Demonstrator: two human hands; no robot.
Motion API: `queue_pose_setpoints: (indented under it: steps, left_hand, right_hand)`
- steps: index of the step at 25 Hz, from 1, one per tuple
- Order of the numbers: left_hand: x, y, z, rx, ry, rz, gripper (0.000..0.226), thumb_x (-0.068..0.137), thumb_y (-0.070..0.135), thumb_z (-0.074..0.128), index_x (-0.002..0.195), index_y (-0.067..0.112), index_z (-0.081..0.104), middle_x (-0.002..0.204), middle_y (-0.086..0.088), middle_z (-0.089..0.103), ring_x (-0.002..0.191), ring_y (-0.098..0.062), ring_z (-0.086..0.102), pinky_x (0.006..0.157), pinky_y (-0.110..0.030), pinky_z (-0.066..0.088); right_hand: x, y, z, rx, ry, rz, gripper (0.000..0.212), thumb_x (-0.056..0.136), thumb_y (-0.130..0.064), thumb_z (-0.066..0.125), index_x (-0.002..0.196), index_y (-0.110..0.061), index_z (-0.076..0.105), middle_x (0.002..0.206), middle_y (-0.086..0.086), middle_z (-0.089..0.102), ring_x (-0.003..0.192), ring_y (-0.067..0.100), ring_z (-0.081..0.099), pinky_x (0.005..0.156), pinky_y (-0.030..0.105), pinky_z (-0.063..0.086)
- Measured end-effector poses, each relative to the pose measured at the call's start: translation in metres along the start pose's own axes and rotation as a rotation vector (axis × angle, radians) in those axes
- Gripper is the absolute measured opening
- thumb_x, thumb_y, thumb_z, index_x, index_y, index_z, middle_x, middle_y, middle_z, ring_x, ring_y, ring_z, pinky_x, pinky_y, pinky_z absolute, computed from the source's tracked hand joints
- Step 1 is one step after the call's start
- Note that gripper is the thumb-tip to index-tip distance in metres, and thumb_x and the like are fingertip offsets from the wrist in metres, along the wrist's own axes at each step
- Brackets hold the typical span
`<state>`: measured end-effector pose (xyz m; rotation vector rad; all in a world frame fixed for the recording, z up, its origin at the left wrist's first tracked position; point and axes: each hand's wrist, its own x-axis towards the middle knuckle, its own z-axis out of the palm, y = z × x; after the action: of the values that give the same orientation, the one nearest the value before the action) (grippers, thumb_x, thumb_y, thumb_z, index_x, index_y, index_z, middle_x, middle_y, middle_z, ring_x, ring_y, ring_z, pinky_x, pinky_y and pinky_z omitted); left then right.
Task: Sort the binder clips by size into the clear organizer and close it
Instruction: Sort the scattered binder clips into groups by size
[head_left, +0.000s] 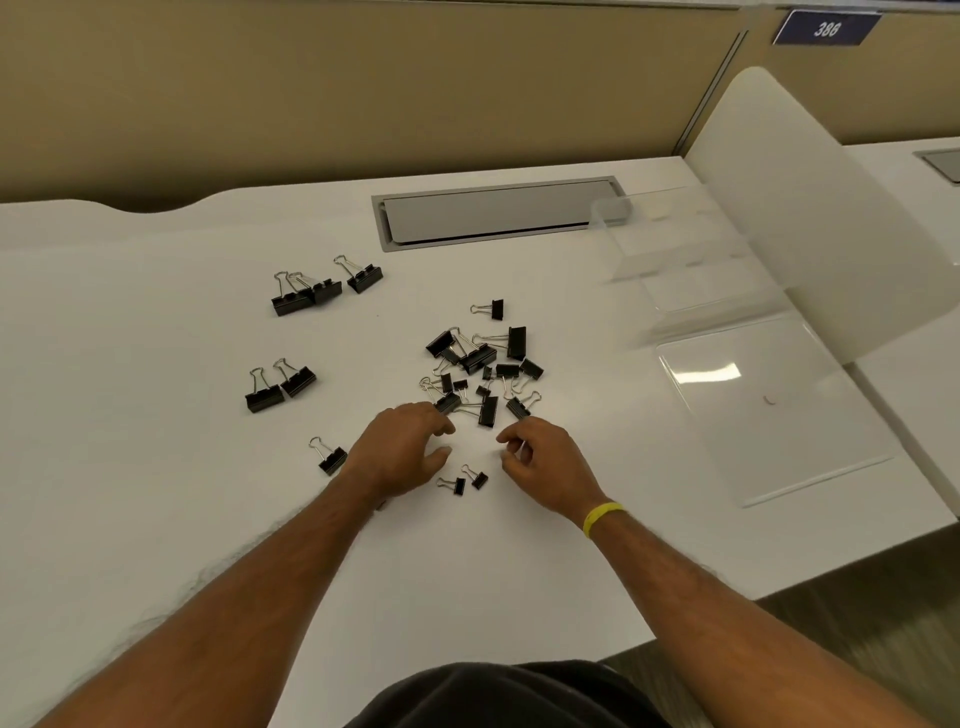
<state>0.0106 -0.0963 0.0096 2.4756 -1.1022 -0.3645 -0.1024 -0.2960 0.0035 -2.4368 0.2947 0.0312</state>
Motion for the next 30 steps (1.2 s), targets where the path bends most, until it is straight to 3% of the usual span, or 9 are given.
queue_pose_setpoints:
  steps: [9,16,19,22,25,27,30]
  left_hand:
    - [0.053,-0.013,-0.016,-0.076,0.123,-0.137,0.023,0.089,0.032,0.062,0.109,0.023,0.065,0.102,0.006,0.064,0.093,-0.015,0.058,0.077,-0.030,0.045]
    - [0.078,-0.025,-0.018,-0.146,0.144,-0.249,0.029,0.089,0.034,0.063,0.116,0.024,0.063,0.107,0.008,0.063,0.095,-0.011,0.056,0.080,-0.029,0.046]
    - [0.078,-0.030,-0.016,-0.161,0.137,-0.260,0.028,0.089,0.034,0.062,0.116,0.025,0.062,0.104,0.010,0.062,0.094,-0.010,0.056,0.080,-0.029,0.047]
    - [0.076,-0.034,-0.014,-0.167,0.166,-0.269,0.025,0.089,0.033,0.063,0.112,0.025,0.063,0.098,0.011,0.062,0.090,-0.009,0.057,0.078,-0.029,0.048]
    - [0.079,-0.025,-0.019,-0.374,0.333,-0.373,0.018,0.090,0.028,0.063,0.106,0.020,0.067,0.092,0.009,0.065,0.084,-0.007,0.061,0.075,-0.025,0.050]
    - [0.088,-0.018,-0.026,-0.653,0.428,-0.511,0.021,0.092,0.028,0.061,0.108,0.016,0.067,0.090,0.006,0.069,0.082,-0.007,0.066,0.074,-0.024,0.054]
    - [0.097,-0.007,-0.037,-1.152,0.421,-0.664,0.025,0.095,0.028,0.058,0.113,0.012,0.063,0.094,-0.003,0.073,0.084,-0.014,0.072,0.076,-0.031,0.059]
  right_hand:
    - [0.120,-0.004,-0.044,-0.026,0.134,-0.039,0.017,0.084,-0.017,0.063,0.100,-0.016,0.067,0.089,-0.003,0.061,0.077,0.010,0.056,0.074,0.029,0.052]
    - [0.207,0.018,-0.049,-0.200,-0.077,-0.012,0.039,0.085,-0.012,0.062,0.123,-0.015,0.057,0.125,0.007,0.053,0.117,0.026,0.049,0.099,0.039,0.043]
    - [0.223,0.022,-0.042,-0.252,-0.160,-0.052,0.040,0.084,-0.012,0.063,0.123,-0.018,0.058,0.125,0.005,0.054,0.117,0.025,0.049,0.100,0.040,0.043]
    - [0.225,0.018,-0.039,-0.244,-0.118,-0.081,0.035,0.084,-0.011,0.064,0.119,-0.015,0.061,0.116,0.006,0.059,0.109,0.025,0.054,0.095,0.038,0.046]
    - [0.209,-0.005,-0.035,0.081,-0.014,-0.066,0.039,0.081,-0.015,0.073,0.117,-0.017,0.060,0.106,0.000,0.063,0.093,0.016,0.058,0.087,0.033,0.052]
    - [0.193,-0.025,-0.025,0.280,0.024,-0.103,0.042,0.078,-0.020,0.078,0.115,-0.019,0.060,0.100,-0.003,0.065,0.087,0.013,0.059,0.080,0.024,0.053]
    - [0.170,-0.048,-0.007,0.370,0.065,-0.186,0.041,0.078,-0.021,0.078,0.115,-0.018,0.060,0.098,-0.003,0.065,0.086,0.013,0.061,0.078,0.020,0.053]
